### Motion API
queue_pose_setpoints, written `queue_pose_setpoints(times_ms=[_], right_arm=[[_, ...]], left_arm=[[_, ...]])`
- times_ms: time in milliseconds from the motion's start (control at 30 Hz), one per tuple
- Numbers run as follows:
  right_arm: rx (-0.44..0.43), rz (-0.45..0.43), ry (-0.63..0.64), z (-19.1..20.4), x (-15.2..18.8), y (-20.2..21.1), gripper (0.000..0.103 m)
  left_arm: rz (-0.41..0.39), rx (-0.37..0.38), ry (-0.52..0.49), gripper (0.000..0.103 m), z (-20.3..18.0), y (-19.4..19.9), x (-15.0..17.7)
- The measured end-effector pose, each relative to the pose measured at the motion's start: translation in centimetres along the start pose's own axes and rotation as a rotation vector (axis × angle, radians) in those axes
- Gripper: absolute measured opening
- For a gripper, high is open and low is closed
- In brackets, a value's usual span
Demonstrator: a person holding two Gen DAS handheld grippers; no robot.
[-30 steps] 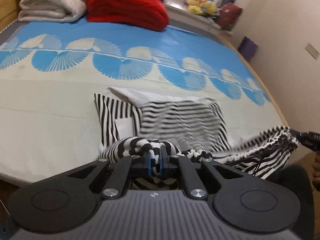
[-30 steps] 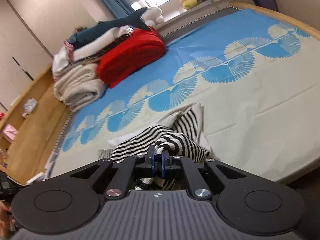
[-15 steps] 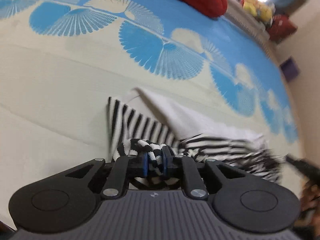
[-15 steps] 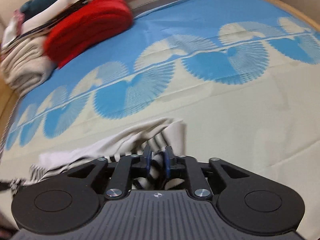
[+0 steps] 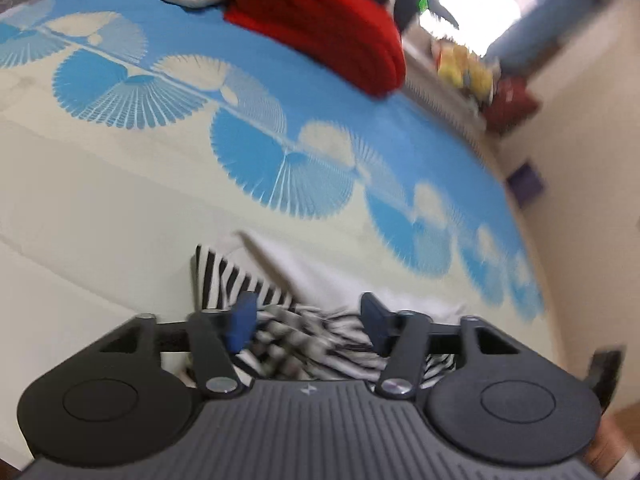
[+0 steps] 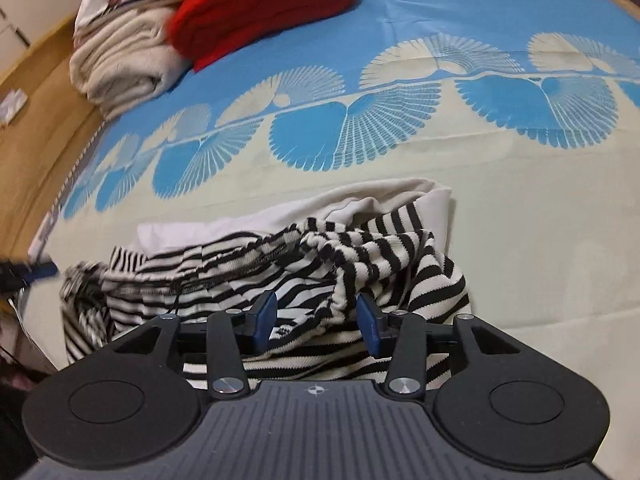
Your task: Fold small clothes
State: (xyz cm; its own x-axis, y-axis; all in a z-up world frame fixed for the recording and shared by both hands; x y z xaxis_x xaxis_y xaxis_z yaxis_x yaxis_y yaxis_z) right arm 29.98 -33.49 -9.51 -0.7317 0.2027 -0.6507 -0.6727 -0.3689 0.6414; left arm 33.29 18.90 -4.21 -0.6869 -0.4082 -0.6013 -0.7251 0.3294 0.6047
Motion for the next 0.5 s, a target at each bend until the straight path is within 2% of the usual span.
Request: queue_pose_setpoints(times_ms=[67, 167, 233, 333, 367, 400, 433, 467, 500], right_arm=[[-0.009, 0.002, -0.004, 0.3, 0.1, 0.0, 0.050], [0.004, 0.037, -0.005, 0.5, 0.6, -0.9, 0.050], [0.023, 0.035, 0.005, 0.7, 0.8, -1.3, 0.050], [0.029, 0.028, -0.016, 0.5, 0.9, -2.0, 0.050], [0.037, 0.031, -0.024, 0.3, 1.0, -2.3, 0.045], [0.045, 0.035, -0.026, 0.2, 1.0, -2.5, 0.031], [0.052, 0.039, -0.027, 0.1, 1.0, -2.7, 0.023], [0.055, 0.031, -0.034, -0.1, 0.9, -2.9, 0.011], [0.051, 0.016, -0.048, -0.3, 0.7, -2.8, 0.010]], left_arm=[[0.062, 0.021, 0.019, 0.063, 0.0, -0.6, 0.5], [0.168, -0.056, -0.103, 0.063, -1.1, -2.4, 2.5], [0.194, -0.076, -0.161, 0.063, -1.9, -3.4, 3.1], [0.209, -0.061, -0.140, 0.063, -2.2, -4.9, 3.6], [0.215, -0.077, -0.135, 0.062, -2.0, -5.6, 3.9], [0.225, -0.097, -0.133, 0.060, -1.7, -6.2, 4.2], [0.247, -0.126, -0.129, 0.055, -1.4, -7.2, 4.7], [0.273, -0.150, -0.124, 0.048, -1.0, -8.1, 5.1], [0.295, -0.165, -0.114, 0.026, -0.8, -8.8, 5.4]])
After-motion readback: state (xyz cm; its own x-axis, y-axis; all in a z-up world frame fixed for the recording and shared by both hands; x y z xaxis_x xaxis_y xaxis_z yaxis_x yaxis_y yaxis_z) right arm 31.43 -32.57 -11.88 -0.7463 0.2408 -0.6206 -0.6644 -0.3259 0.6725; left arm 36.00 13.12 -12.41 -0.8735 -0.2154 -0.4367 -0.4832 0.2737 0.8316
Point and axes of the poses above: each gripper's, at about its wrist camera, not at the fingertips, and y roughly against the way its jaws point, z to its left, x to its underside, the point moved 4 cm from there along -y, roughly the way its jaws point, and after that the axes turned 11 degrees about -z, right-handed, at the moved point
